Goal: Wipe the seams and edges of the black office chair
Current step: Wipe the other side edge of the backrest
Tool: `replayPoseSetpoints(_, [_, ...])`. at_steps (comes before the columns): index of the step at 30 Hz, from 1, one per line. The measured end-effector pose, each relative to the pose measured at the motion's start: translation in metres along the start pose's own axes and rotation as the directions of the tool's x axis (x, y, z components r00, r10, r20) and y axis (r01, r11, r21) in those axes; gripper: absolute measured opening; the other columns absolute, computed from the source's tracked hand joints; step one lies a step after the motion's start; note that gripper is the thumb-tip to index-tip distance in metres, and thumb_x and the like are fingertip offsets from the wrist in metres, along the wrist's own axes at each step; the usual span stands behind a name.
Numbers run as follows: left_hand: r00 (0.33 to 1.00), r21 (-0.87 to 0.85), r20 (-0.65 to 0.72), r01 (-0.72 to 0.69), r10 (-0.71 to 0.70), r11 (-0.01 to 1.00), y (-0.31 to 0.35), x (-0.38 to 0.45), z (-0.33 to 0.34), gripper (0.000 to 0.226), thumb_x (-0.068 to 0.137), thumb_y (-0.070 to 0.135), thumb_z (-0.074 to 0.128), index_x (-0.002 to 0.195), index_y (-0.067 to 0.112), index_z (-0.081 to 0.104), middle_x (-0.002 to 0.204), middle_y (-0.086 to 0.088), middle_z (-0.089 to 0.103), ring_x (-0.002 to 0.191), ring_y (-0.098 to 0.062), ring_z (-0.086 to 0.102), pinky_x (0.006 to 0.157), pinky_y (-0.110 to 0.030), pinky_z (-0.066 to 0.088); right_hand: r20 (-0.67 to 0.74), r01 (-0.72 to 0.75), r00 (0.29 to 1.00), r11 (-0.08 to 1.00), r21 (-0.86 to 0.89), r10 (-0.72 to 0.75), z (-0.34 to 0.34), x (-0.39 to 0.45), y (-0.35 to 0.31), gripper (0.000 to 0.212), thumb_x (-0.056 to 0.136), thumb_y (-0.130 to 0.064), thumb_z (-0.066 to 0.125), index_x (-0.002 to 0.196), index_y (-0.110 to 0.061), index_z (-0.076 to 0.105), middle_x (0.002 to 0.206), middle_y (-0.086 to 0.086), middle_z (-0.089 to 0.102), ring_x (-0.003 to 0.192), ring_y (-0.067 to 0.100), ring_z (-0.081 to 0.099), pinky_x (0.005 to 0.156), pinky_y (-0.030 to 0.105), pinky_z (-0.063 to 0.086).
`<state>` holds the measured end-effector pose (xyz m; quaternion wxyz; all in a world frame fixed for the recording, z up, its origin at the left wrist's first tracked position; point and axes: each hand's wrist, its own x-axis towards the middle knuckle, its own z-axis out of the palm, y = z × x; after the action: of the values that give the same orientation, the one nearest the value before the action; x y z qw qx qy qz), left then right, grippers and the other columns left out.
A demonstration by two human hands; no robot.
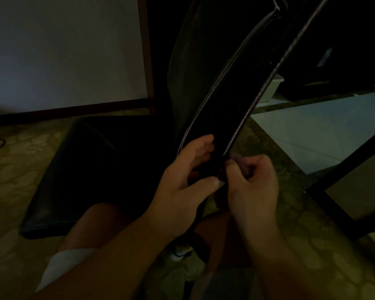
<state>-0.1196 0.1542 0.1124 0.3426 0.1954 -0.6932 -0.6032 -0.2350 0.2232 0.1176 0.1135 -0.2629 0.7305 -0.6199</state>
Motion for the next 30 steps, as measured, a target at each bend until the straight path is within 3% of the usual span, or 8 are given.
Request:
replayPoseSetpoints(3, [1.0,-0.006,-0.001,0.003,-0.003,1.0,0.0,0.0,0.0,0.067,0.072,0.039,0.061,0.138,0.042,0.047,0.142,0.015,0.056,0.135,-0.003,0.05,0.115,-0.038,0.04,0.179,-0.009,0.984,1.0,-0.024,0.013,0.004,-0.004,-0.004,0.013,0.087,-0.021,0.071,0.086,-0.02,0.057,0.072,-0.004,0.065,0.062,0.007,0.063,0.053,0.022,0.051])
replayPoseSetpoints(8, [1.0,0.01,-0.006,0.02,-0.02,1.0,0.002,-0.001,0.0,0.066,0.072,0.04,0.062,0.136,0.046,0.047,0.14,0.019,0.057,0.134,-0.003,0.05,0.115,-0.044,0.039,-0.023,-0.007,1.0,1.0,-0.004,0.007,0.001,-0.001,-0.004,0.012,0.087,-0.024,0.07,0.087,-0.02,0.059,0.074,-0.004,0.064,0.063,0.009,0.064,0.054,0.031,0.055])
replayPoseSetpoints(12, [0.999,0.014,-0.006,0.043,-0.043,0.999,0.003,-0.001,-0.002,0.067,0.07,0.04,0.061,0.135,0.05,0.048,0.14,0.021,0.056,0.134,-0.001,0.049,0.116,-0.046,0.038,0.132,-0.008,0.991,0.998,-0.063,0.016,0.005,-0.005,-0.006,0.013,0.088,-0.024,0.07,0.086,-0.019,0.058,0.073,-0.003,0.064,0.061,0.006,0.063,0.05,0.022,0.052])
replayPoseSetpoints(16, [0.998,0.029,0.008,0.058,-0.059,0.998,0.007,-0.002,-0.002,0.066,0.069,0.043,0.062,0.133,0.055,0.048,0.141,0.021,0.055,0.134,-0.001,0.048,0.116,-0.047,0.037,-0.031,-0.007,1.0,0.998,-0.057,0.005,-0.003,0.0,-0.004,0.014,0.087,-0.026,0.069,0.084,-0.021,0.057,0.074,-0.003,0.065,0.065,0.016,0.065,0.052,0.03,0.053])
replayPoseSetpoints(20, [0.997,0.008,0.015,0.08,-0.08,0.997,0.01,-0.003,-0.004,0.064,0.068,0.042,0.063,0.129,0.059,0.05,0.139,0.023,0.056,0.135,0.001,0.047,0.118,-0.047,0.035,0.129,0.0,0.992,0.996,-0.088,0.012,0.002,-0.006,-0.01,0.015,0.087,-0.028,0.069,0.082,-0.024,0.055,0.072,0.002,0.064,0.063,0.024,0.065,0.051,0.041,0.055])
replayPoseSetpoints(22, [0.996,0.014,0.031,0.084,-0.084,0.996,0.012,-0.003,-0.004,0.065,0.068,0.043,0.063,0.129,0.059,0.049,0.139,0.025,0.055,0.135,0.002,0.047,0.118,-0.047,0.035,0.067,0.01,0.998,0.996,-0.084,-0.004,0.003,-0.005,-0.011,0.014,0.088,-0.025,0.069,0.082,-0.023,0.056,0.071,0.001,0.063,0.061,0.017,0.065,0.049,0.036,0.054])
replayPoseSetpoints(25, [0.996,0.033,0.04,0.083,-0.084,0.996,0.015,-0.003,-0.004,0.068,0.069,0.046,0.063,0.134,0.057,0.046,0.143,0.021,0.053,0.136,0.001,0.046,0.118,-0.046,0.036,-0.063,0.01,0.998,0.999,-0.051,-0.014,-0.002,-0.001,-0.014,0.015,0.09,-0.021,0.068,0.083,-0.019,0.054,0.072,-0.001,0.06,0.058,0.003,0.06,0.044,0.017,0.046])
replayPoseSetpoints(30, [0.998,0.017,0.015,0.06,-0.06,0.998,0.014,-0.002,-0.005,0.066,0.069,0.041,0.064,0.132,0.056,0.049,0.138,0.022,0.057,0.134,-0.001,0.049,0.116,-0.045,0.038,0.094,0.07,0.994,0.987,-0.142,-0.057,-0.001,0.003,-0.013,0.019,0.088,-0.025,0.069,0.081,-0.021,0.052,0.069,0.001,0.061,0.057,0.019,0.062,0.045,0.034,0.052])
